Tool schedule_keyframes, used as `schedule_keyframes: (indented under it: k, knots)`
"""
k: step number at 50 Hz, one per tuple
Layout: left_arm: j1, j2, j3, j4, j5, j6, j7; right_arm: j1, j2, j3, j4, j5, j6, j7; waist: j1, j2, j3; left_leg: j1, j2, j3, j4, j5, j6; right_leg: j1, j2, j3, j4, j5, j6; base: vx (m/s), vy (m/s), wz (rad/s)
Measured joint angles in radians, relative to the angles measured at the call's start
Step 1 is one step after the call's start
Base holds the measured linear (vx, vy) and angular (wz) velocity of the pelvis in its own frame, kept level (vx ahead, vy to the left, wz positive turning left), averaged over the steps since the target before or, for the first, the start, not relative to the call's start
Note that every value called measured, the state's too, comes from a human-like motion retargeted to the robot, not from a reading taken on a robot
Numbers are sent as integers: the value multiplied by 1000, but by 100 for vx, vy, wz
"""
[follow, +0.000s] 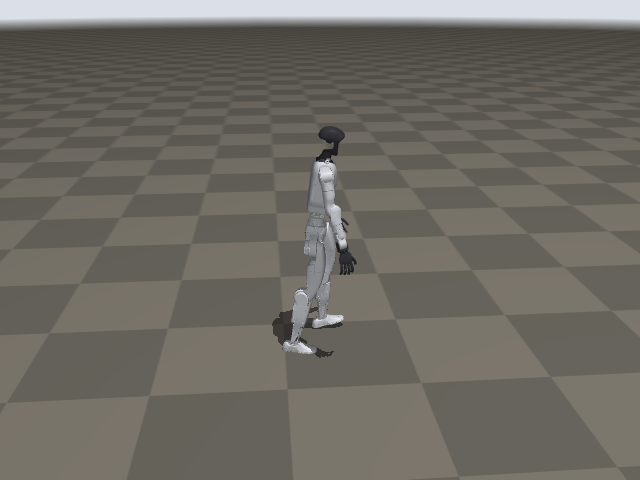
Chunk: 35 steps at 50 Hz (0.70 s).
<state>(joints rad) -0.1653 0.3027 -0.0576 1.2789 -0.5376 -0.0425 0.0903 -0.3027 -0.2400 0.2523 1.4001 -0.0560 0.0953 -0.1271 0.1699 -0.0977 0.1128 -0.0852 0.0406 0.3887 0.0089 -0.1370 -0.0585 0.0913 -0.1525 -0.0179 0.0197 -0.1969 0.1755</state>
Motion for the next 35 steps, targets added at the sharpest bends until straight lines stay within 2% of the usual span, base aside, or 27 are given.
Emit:
schedule_keyframes:
  k: [4,7,13,17,20,26,30,35]
  knots:
    - [129,-39,21,104,72,7,9,-177,-65,52,-59,-14,-24,-39,34,-8,17,-36,-10,-35,9,8,14,-21,2,-24,-38,22,22,-38,-20,35]
    - [216,-54,28,159,90,18,9,-298,-123,85,-90,-11,-32,-49,45,-32,22,-48,-41,-37,60,-27,51,-47,-18,-47,-53,43,52,-36,-15,50]
    - [364,-71,22,177,80,45,-51,-459,-201,103,-118,58,-27,-30,21,-103,-6,-55,-120,-23,323,-158,154,-114,-91,-84,-57,95,85,-31,-9,53]
    - [416,-79,31,159,108,60,-110,-462,-202,72,-145,130,-35,-24,-23,-118,-47,-30,-138,-63,506,-242,172,-144,-103,-98,-49,120,86,-26,-3,40]
    - [407,-84,43,151,144,60,-123,-409,-181,48,-173,153,-45,-29,-61,-108,-74,35,-146,-113,527,-240,151,-157,-92,-106,-44,137,86,-26,3,24]
    - [236,-80,50,139,160,25,-39,-225,-120,50,-200,90,-60,-38,-145,-38,-86,225,-132,-240,258,-176,49,-185,-24,-133,-51,181,86,-34,8,14]
    - [31,-59,42,135,131,-10,15,-91,-82,72,-174,32,-61,-28,-221,16,-55,282,-94,-289,101,-236,-7,-215,25,-163,-65,228,86,-47,10,22]
    - [-254,23,4,123,96,-45,17,60,-28,94,-81,-16,-39,15,-308,36,27,305,-62,-263,2,-272,-61,-247,65,-166,-82,327,86,-52,4,3]
